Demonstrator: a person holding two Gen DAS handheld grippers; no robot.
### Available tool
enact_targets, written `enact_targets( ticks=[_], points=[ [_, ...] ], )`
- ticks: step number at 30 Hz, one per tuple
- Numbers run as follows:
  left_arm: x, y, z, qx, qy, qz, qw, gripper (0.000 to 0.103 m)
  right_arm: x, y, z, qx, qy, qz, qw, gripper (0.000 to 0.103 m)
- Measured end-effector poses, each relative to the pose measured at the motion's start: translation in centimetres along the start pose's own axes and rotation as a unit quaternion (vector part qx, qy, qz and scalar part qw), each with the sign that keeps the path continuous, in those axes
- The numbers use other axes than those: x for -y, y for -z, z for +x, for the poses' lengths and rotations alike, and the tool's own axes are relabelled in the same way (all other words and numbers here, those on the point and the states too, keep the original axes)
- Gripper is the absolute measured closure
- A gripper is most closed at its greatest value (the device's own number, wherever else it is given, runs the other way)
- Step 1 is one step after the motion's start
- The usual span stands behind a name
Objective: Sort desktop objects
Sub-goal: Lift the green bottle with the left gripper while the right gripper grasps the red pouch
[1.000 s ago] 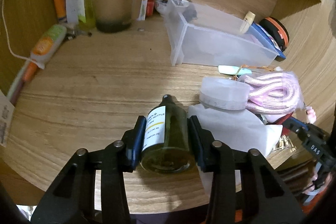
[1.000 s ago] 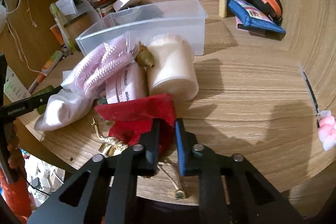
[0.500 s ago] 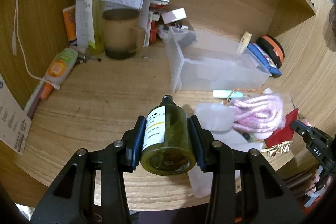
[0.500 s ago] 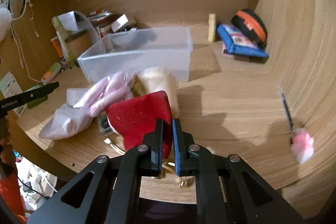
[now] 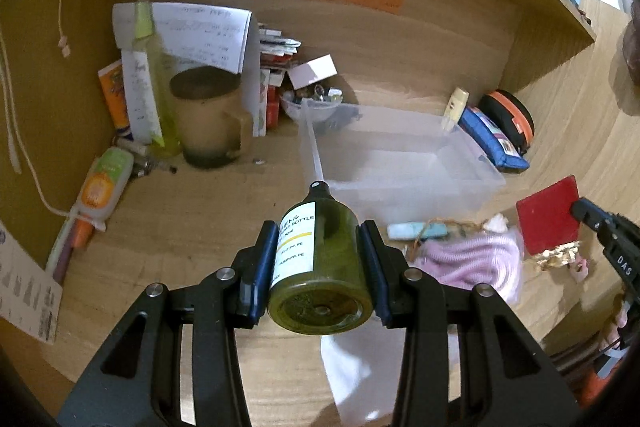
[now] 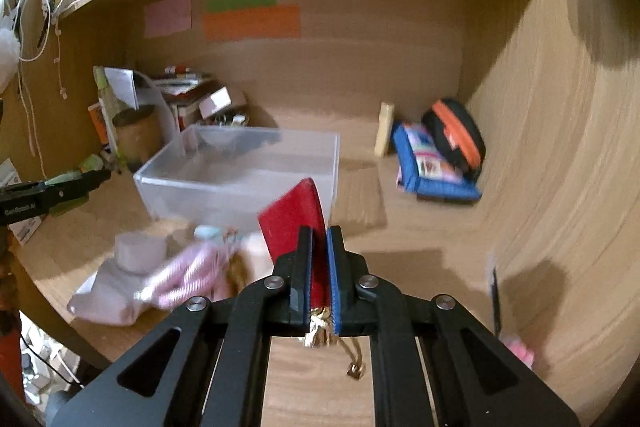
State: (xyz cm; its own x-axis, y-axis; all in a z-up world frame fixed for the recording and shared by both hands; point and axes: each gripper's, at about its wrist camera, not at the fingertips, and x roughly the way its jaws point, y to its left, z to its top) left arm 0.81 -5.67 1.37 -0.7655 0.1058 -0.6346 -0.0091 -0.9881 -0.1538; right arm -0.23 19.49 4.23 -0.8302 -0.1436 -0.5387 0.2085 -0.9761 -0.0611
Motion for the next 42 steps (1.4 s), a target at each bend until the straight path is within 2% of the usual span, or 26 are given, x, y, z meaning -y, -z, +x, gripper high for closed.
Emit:
enact_targets(
  ticks=[8, 12, 13, 15, 17, 18, 25, 27, 34, 37, 39, 40, 42],
  points=[
    [1.1, -2.7, 0.5, 0.010, 0.008, 0.014, 0.9998, 0.062, -0.4, -3.9, 1.1, 0.029, 0.008, -0.022, 0.999, 0.097],
    [1.6, -3.4, 1.3, 0.008, 0.015, 0.019, 0.9997, 0.062, 0.4, -4.6, 2.8, 0.006, -0.004, -0.011, 1.000, 0.097],
    [1.8, -3.4, 1.4, 0.007, 0.018, 0.022, 0.9996, 0.062, 1.0, -4.3, 3.5, -0.011, -0.013, -0.002, 1.000, 0.096],
    [2.2, -3.5, 1.9, 0.003, 0.021, 0.028, 0.9994, 0.062, 2.1, -3.2, 4.7, -0.046, -0.016, 0.010, 0.999, 0.085],
    [2.5, -3.5, 2.4, -0.001, 0.023, 0.034, 0.9992, 0.062, 3.0, -1.6, 5.9, -0.073, 0.002, 0.015, 0.997, 0.061],
    [2.7, -3.6, 2.7, -0.004, 0.023, 0.037, 0.9990, 0.062, 3.5, -0.6, 6.6, -0.091, 0.013, 0.017, 0.996, 0.058],
    [3.9, -4.3, 5.2, -0.028, 0.035, 0.043, 0.9981, 0.062, 4.5, 4.0, 10.6, -0.184, 0.018, 0.017, 0.983, 0.058],
    [4.1, -4.7, 5.8, -0.034, 0.035, 0.045, 0.9978, 0.062, 4.6, 4.7, 11.3, -0.201, 0.008, 0.023, 0.979, 0.058],
    [4.7, -6.7, 8.5, -0.057, 0.020, 0.058, 0.9965, 0.062, 4.8, 5.4, 12.1, -0.197, -0.013, 0.020, 0.980, 0.057],
    [4.9, -7.2, 9.5, -0.065, 0.021, 0.060, 0.9959, 0.062, 4.9, 5.4, 12.1, -0.193, -0.026, 0.012, 0.981, 0.066],
    [5.1, -7.5, 10.4, -0.076, 0.025, 0.063, 0.9948, 0.062, 4.6, 5.2, 12.2, -0.192, -0.034, 0.006, 0.981, 0.080],
    [5.2, -7.6, 11.0, -0.084, 0.027, 0.064, 0.9941, 0.062, 4.3, 5.1, 12.4, -0.193, -0.038, 0.004, 0.980, 0.093],
    [5.2, -7.8, 12.1, -0.097, 0.026, 0.065, 0.9928, 0.062, 4.0, 5.0, 12.5, -0.196, -0.041, 0.002, 0.980, 0.097]
  ],
)
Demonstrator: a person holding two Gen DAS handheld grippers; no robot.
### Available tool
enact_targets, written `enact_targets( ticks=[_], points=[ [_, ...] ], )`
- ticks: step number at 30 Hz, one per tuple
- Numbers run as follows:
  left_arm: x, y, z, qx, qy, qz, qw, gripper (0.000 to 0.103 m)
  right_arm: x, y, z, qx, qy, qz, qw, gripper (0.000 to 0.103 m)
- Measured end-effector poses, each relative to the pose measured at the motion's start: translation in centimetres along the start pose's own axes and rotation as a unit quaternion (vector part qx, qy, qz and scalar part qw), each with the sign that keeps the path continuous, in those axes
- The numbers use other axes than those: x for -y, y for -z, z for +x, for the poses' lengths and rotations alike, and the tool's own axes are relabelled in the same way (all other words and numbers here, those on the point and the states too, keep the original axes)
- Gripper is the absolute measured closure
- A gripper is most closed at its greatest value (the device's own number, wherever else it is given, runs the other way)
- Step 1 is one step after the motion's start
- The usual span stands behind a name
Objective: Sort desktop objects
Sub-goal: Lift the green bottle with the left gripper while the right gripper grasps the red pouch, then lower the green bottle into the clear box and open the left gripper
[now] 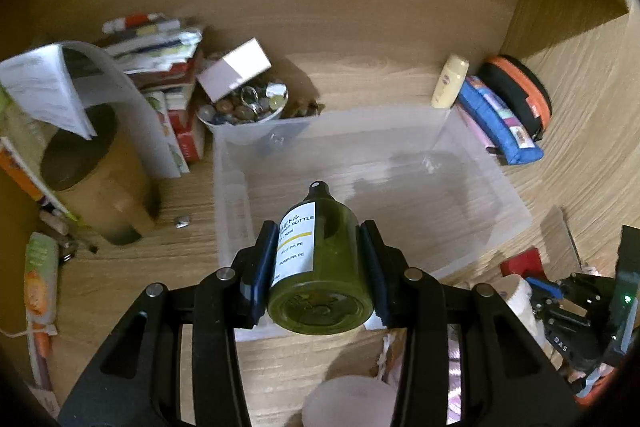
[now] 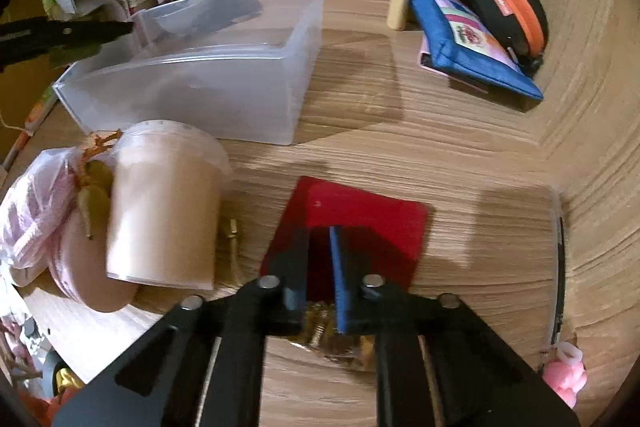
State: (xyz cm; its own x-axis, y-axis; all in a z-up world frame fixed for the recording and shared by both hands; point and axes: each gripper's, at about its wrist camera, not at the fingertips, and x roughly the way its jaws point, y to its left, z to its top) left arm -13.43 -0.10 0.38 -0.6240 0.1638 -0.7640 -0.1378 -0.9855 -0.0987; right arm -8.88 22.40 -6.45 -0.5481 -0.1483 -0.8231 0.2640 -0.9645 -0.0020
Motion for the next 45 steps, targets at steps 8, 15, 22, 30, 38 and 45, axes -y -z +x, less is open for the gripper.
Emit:
enact_targets(
  ticks=[8, 15, 22, 30, 38, 45],
  points=[
    [0.2, -0.5, 2.8, -0.033, -0.016, 0.021, 0.9991, 0.062, 0.6, 0.0, -0.8, -0.020, 0.008, 0.024, 0.999, 0.082],
    [0.2, -0.7, 4.4, -0.048, -0.022, 0.033, 0.9981, 0.062, 1.2, -0.1, -0.1, -0.029, 0.032, 0.044, 0.998, 0.025],
    [0.4, -0.7, 5.4, -0.056, -0.031, 0.054, 0.9965, 0.062, 2.4, -0.6, 1.0, -0.048, 0.049, 0.061, 0.996, 0.019],
    [1.4, -1.2, 7.1, -0.064, -0.062, 0.094, 0.9916, 0.062, 0.8, -0.7, 0.9, -0.034, 0.013, 0.026, 0.999, 0.047],
    [1.5, -1.4, 7.3, -0.063, -0.055, 0.104, 0.9911, 0.062, -0.6, -1.2, 0.4, -0.032, 0.032, 0.011, 0.999, 0.091],
    [0.8, -1.4, 5.6, -0.048, -0.041, 0.098, 0.9932, 0.062, -0.6, -4.4, -2.8, 0.027, 0.071, 0.003, 0.997, 0.092]
  ],
)
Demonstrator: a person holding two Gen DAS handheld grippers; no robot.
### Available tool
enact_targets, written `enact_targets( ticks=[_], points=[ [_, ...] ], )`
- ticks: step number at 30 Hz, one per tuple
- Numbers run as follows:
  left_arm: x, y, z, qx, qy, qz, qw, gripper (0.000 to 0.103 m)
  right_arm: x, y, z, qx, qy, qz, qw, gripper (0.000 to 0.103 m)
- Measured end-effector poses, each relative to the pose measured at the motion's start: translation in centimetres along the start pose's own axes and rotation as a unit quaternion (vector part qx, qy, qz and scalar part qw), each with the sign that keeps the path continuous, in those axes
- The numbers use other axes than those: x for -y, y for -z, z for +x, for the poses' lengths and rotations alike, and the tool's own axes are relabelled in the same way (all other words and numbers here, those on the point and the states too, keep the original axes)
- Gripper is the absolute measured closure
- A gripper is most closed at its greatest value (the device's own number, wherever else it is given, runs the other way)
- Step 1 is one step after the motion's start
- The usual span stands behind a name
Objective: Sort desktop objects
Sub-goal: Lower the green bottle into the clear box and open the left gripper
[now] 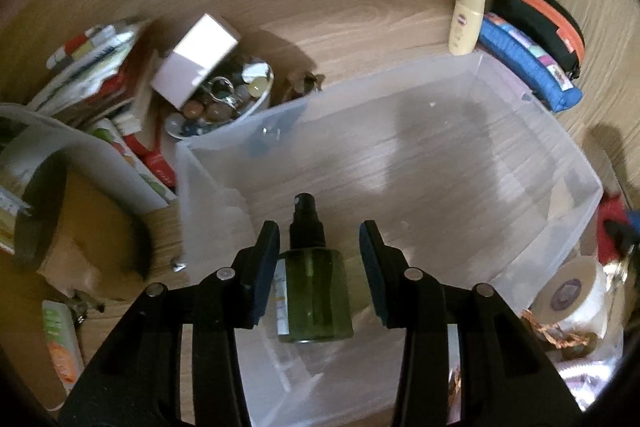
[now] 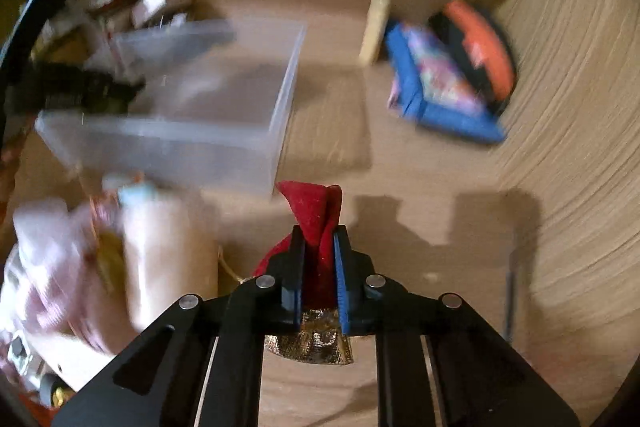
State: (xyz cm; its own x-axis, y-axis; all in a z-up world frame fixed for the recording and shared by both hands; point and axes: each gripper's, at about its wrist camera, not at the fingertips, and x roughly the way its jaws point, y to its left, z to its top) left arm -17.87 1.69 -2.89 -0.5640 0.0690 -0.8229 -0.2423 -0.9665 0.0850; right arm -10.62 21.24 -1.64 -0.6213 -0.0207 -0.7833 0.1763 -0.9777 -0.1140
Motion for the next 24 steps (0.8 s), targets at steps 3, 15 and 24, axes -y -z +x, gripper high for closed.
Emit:
enact_targets(
  ticks=[3, 15, 24],
  points=[
    [-0.7, 0.2, -1.6, 0.013, 0.006, -0.008, 0.9999, 0.061, -0.3, -2.3, -1.6, 0.039, 0.003, -0.007, 0.999, 0.092],
    [-3.3, 5.2, -9.8, 0.070, 0.032, -0.028, 0.9967, 0.025, -4.4, -9.9, -0.4, 0.089, -0.065, -0.028, 0.993, 0.092],
    [-2.8, 9.7, -10.1, 0.051, 0.055, -0.036, 0.9965, 0.016, -6.6, -10.5, 5.8, 0.016, -0.086, -0.044, 0.995, 0.091]
  ],
)
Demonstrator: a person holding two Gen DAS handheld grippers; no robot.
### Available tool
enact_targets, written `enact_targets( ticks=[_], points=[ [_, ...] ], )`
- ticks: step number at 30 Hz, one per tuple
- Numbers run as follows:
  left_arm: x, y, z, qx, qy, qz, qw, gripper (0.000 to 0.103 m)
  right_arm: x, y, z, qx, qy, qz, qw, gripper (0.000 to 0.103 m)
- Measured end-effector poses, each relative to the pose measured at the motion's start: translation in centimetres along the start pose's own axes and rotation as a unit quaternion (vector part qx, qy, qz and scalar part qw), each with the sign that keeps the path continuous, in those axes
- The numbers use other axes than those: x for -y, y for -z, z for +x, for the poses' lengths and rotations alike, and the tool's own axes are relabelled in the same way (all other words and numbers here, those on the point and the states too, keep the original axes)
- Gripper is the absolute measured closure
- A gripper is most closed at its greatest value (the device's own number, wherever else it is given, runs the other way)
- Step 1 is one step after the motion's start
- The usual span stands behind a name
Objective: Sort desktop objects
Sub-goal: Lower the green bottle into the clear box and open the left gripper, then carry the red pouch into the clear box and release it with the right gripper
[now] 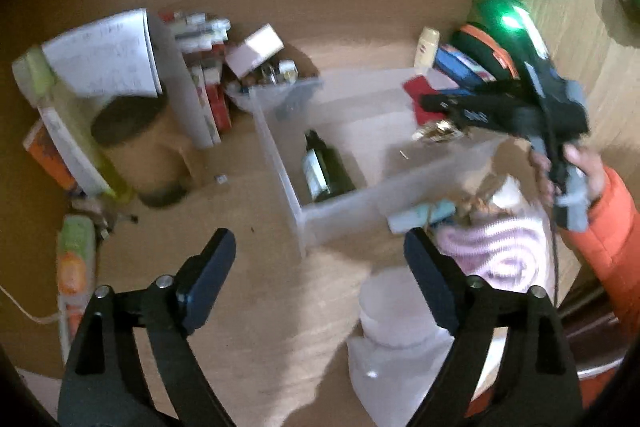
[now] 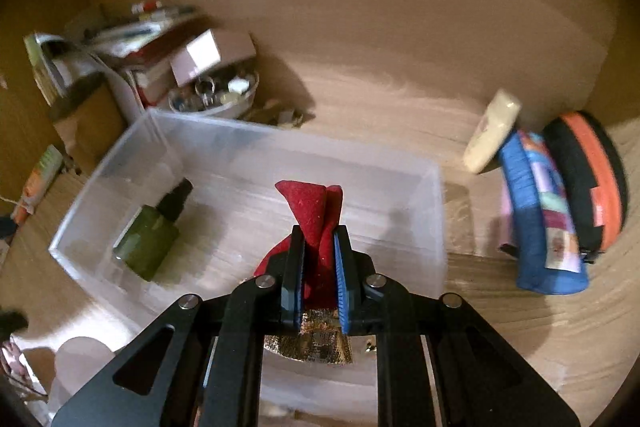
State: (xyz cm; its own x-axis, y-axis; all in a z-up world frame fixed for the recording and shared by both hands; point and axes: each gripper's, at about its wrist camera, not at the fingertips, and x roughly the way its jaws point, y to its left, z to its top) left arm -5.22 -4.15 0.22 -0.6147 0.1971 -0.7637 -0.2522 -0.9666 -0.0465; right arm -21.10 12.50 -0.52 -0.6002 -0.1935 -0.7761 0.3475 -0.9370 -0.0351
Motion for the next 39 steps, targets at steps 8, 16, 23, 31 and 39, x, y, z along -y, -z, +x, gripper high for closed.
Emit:
enact_targets(
  ticks=[8, 16, 23, 31, 39],
  points=[
    [1.0, 2.6, 1.4, -0.046, 0.069, -0.008, 0.9965, 0.015, -0.7, 0.1, 2.9, -0.059, -0.019, -0.022, 0.998, 0.090],
    [2.1, 3.6, 4.2, -0.090, 0.091, -0.022, 0.9915, 0.014, -1.0, 0.4, 3.7, -0.108, -0.021, -0.039, 0.993, 0.076],
    [3.2, 3.5, 5.2, -0.094, 0.076, -0.012, 0.9925, 0.014, 0.2, 0.9, 0.9, -0.089, -0.004, -0.032, 0.996, 0.066],
    [3.4, 3.9, 5.6, -0.090, 0.079, -0.036, 0.9922, 0.019, 2.8, 3.0, -5.9, -0.032, -0.019, -0.015, 0.999, 0.048],
    [3.1, 3.9, 5.4, -0.076, 0.098, -0.068, 0.9900, 0.030, 4.1, 6.4, -7.7, -0.046, -0.047, 0.011, 0.998, 0.047]
  ],
)
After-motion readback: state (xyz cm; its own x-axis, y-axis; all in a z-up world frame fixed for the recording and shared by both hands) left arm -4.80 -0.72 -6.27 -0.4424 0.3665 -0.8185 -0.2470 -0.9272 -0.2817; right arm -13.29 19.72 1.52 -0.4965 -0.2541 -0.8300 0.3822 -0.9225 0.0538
